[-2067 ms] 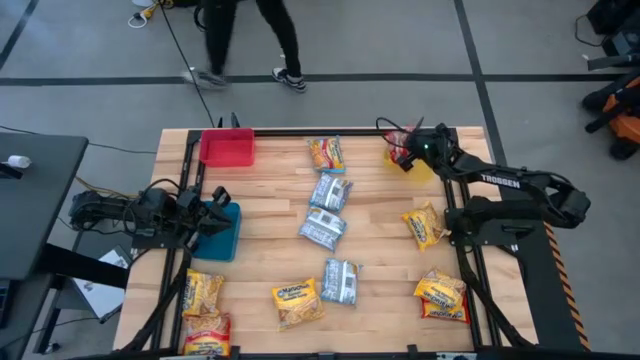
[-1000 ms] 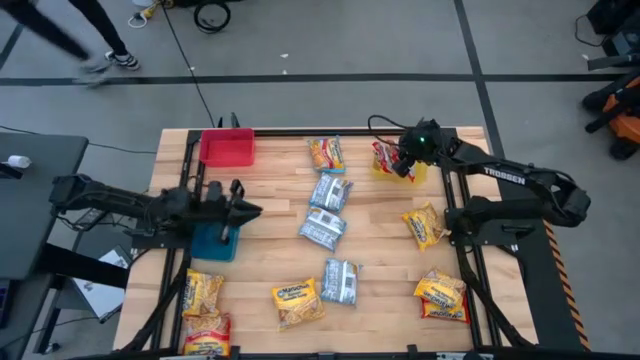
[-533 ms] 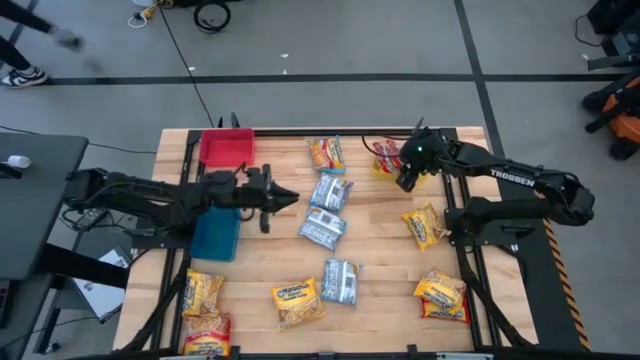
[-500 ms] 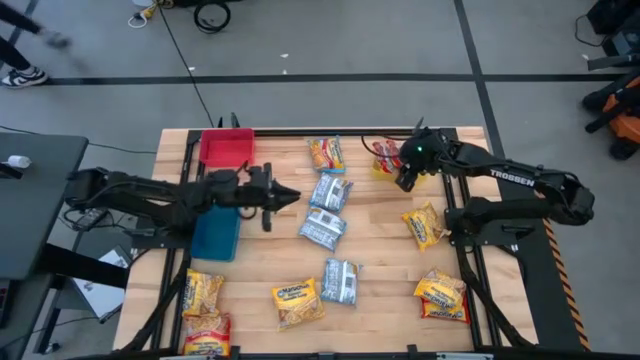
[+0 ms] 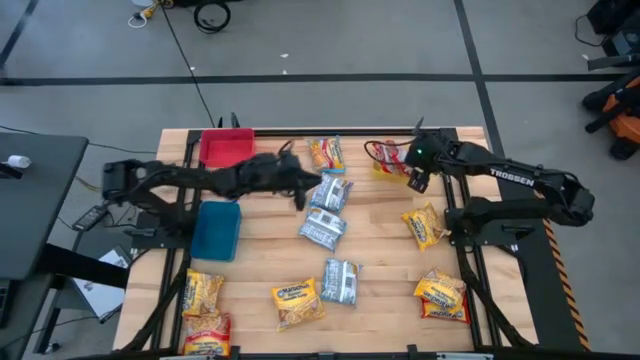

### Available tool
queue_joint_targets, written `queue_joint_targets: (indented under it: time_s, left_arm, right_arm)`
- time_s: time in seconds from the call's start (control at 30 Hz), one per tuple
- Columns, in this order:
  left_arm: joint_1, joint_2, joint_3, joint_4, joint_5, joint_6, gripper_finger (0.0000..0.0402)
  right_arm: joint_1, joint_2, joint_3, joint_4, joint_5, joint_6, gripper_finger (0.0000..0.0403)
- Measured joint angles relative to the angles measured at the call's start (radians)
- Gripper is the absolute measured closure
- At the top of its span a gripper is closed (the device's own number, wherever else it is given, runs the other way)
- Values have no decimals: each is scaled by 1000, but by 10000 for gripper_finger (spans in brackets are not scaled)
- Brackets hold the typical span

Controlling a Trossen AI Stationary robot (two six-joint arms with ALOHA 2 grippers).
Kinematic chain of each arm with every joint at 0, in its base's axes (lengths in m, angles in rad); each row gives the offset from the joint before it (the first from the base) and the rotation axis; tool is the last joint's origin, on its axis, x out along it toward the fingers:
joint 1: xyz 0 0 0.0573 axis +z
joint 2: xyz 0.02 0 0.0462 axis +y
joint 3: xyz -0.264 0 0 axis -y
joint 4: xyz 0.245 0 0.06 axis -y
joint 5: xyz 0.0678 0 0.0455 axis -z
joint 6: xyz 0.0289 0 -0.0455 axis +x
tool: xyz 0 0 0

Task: Sort Maruchan noodles
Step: Put the red noodle pack into the yellow bin

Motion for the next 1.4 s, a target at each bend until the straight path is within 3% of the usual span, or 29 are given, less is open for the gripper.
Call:
queue_joint_targets:
  time_s: [0.2,0.5,0.7,0.87,0.97,1.1,1.3,1.4]
  left_arm:
    - [30,196,200,-27,51,126,349]
    - [37,419,371,-37,135,134,349]
    - [25,434,375,-107,149,142,349]
    - [31,392,376,-271,106,206,349]
    - [47,382,376,-337,33,254,349]
    - [76,391,376,-337,24,268,349]
    - [49,429,375,-302,129,277,349]
    - [13,461,376,-256,107,299,349]
  right_arm:
    - [-32,76,0,18,9,16,137]
    - [-34,253,0,231,-6,4,138]
    - [-44,383,-2,383,-30,-117,138]
    - [-32,425,-7,446,-165,-217,138]
    - [-5,409,-9,412,-272,-301,141]
    - [47,366,-12,357,-379,-375,154]
    - [115,310,-12,336,-412,-401,173]
    - [124,310,-12,357,-417,-405,174]
